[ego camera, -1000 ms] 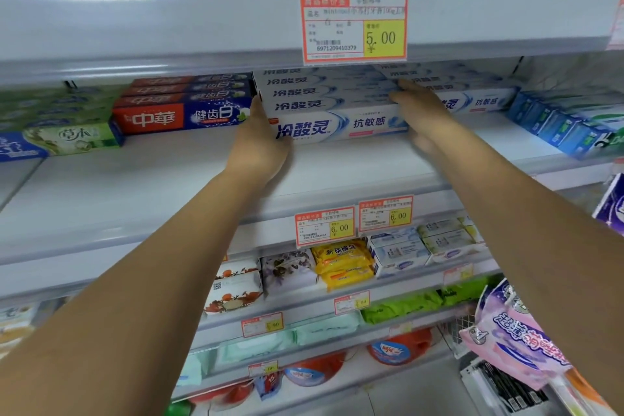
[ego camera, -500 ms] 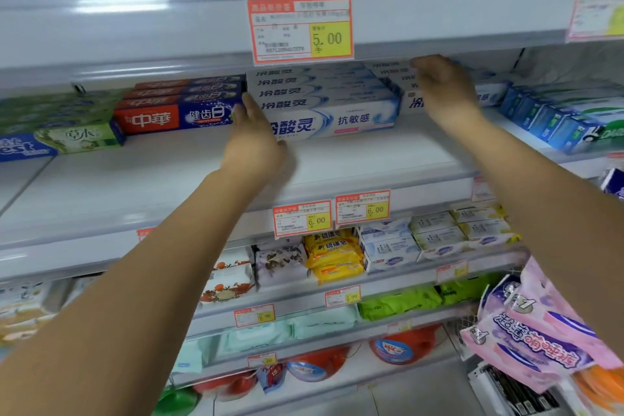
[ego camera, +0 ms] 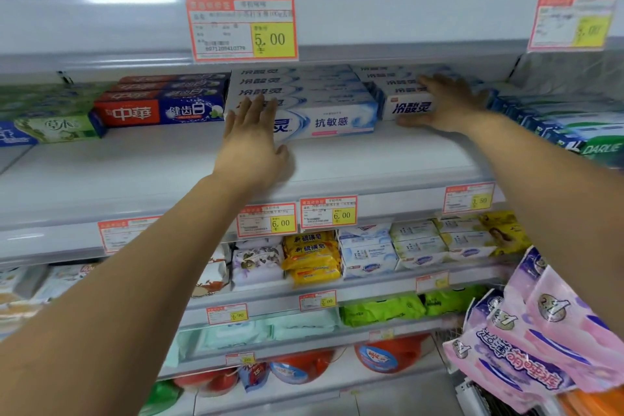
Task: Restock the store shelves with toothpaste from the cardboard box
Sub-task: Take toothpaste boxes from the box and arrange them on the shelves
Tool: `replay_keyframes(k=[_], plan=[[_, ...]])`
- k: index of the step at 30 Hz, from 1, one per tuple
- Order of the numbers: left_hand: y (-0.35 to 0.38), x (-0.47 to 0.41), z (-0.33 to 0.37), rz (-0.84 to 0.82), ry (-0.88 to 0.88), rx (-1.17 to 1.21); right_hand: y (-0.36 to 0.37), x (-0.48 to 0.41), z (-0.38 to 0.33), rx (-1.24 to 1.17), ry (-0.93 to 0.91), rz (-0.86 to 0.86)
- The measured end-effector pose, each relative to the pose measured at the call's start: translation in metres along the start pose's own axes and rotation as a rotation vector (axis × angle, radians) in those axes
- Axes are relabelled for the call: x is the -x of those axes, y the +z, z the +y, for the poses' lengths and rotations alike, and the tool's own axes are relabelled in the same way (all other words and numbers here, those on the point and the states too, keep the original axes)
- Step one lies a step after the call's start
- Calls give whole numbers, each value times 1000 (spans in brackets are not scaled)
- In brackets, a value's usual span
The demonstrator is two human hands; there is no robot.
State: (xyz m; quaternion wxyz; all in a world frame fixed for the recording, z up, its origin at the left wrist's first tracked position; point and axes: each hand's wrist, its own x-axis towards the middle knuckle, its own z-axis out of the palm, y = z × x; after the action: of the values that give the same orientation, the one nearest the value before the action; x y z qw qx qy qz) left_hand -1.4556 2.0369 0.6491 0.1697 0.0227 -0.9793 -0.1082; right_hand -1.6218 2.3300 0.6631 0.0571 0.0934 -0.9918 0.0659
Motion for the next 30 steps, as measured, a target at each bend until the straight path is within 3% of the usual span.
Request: replay_keyframes(k=[13, 19, 24, 30], plan=[[3, -2, 4, -3, 10, 6, 5, 15, -21, -69, -23, 70], [9, -12, 51, 4, 177, -25, -14, 17, -17, -191, -89, -45], [26, -31, 93, -65, 254, -1, -34, 5, 16, -319, 29, 151], [42, -43, 105, -65, 277, -27, -44, -13, 32, -257, 184, -50]])
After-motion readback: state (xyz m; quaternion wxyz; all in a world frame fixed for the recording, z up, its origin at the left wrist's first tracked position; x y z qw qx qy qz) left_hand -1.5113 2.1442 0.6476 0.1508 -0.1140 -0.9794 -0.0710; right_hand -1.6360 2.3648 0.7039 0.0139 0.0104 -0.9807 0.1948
